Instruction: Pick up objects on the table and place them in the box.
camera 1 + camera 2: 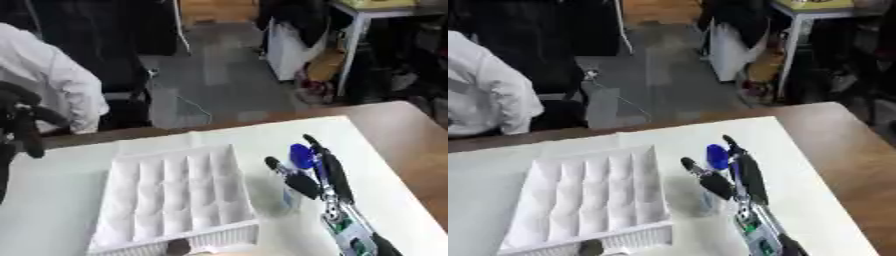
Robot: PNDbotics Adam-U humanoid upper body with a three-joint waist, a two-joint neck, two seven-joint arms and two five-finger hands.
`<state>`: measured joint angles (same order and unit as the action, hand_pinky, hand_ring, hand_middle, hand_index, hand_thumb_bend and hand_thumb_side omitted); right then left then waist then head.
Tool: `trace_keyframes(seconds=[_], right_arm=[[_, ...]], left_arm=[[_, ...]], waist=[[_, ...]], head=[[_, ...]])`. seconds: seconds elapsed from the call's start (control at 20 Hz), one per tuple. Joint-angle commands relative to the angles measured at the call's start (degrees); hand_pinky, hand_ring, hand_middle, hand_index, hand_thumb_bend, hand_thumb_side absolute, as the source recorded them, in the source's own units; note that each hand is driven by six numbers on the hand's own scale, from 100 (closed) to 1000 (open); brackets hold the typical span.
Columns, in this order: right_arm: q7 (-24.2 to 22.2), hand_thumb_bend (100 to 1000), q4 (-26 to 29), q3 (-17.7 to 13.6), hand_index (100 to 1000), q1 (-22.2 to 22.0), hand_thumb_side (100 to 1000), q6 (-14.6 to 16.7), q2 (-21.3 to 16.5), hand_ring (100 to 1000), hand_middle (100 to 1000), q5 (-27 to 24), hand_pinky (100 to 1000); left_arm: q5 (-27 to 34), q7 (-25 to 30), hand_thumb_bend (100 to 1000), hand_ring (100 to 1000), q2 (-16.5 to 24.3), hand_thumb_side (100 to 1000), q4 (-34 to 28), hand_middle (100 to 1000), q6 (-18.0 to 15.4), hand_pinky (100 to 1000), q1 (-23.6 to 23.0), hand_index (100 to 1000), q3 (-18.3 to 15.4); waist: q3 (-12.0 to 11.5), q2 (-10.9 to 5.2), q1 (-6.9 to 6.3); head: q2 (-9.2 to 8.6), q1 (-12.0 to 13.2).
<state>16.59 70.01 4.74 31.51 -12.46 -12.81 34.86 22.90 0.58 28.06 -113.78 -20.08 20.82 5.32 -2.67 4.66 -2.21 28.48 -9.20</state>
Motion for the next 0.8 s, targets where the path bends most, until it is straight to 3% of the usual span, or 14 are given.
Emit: trace_keyframes(seconds=[0.05, 0.1, 0.15, 0.25, 0.45, 0.55, 0.75, 0.8], right_arm=[[1.0, 722, -0.04, -0.41, 844, 0.86, 768, 0.32, 0.1, 711, 393, -0.96, 386], [1.28, 698, -0.28, -0.5, 816, 0.83, 742, 0.27, 0.19, 637, 351, -1.41, 280], [1.6, 695, -0.52, -0.56, 753, 0.83, 670, 0.24, 0.24, 497, 231, -1.85, 100], [2.04, 711, -1.18, -0.63, 645, 0.87, 566, 0.23, 0.28, 343, 100, -2.77, 100], [2.35, 656, -3.15, -0.7, 459, 1.2, 518, 0.98, 0.4, 170, 100, -3.76, 100], [1.94, 531, -3.88, -0.53, 427, 1.09, 567, 1.9, 0.17, 109, 100, -3.77, 100], [2.05, 225, -4.1, -0.27, 395, 0.96, 671, 4.36, -0.25, 100, 100, -3.54, 100], [2.62, 188, -3.89, -0.21, 391, 1.01, 675, 5.04, -0.34, 100, 100, -3.44, 100]], left_arm=[[0.16, 0.02, 447, 308, 0.79, 871, -0.81, 610, 0.0, 587, 0.93, 684, -0.23], [0.15, 0.02, 447, 308, 0.79, 872, -0.81, 610, 0.01, 587, 0.93, 684, -0.23], [0.16, 0.03, 447, 308, 0.79, 872, -0.81, 610, 0.01, 587, 0.93, 684, -0.23], [0.16, 0.05, 447, 308, 0.79, 872, -0.81, 610, 0.02, 587, 0.93, 684, -0.22], [0.16, 0.09, 447, 308, 0.75, 872, -0.81, 610, 0.03, 587, 0.95, 684, -0.21], [0.15, 0.11, 446, 307, 0.75, 872, -0.81, 610, 0.03, 587, 0.96, 684, -0.22], [0.14, 0.19, 446, 308, 0.76, 872, -0.81, 609, 0.02, 587, 0.98, 685, -0.2], [0.15, 0.21, 446, 308, 0.76, 872, -0.81, 609, 0.02, 587, 0.98, 685, -0.2]], waist=[[-0.01, -0.56, -0.05], [-0.01, -0.56, -0.05], [0.0, -0.57, -0.05], [0.0, -0.57, -0.06], [-0.01, -0.53, -0.09], [0.0, -0.5, -0.07], [0.0, -0.47, -0.06], [0.01, -0.48, -0.07]], head=[[-0.71, -0.84], [-0.73, -0.86], [-0.72, -0.87], [-0.7, -0.85], [-0.64, -0.86], [-0.59, -0.85], [-0.52, -0.77], [-0.51, -0.77]])
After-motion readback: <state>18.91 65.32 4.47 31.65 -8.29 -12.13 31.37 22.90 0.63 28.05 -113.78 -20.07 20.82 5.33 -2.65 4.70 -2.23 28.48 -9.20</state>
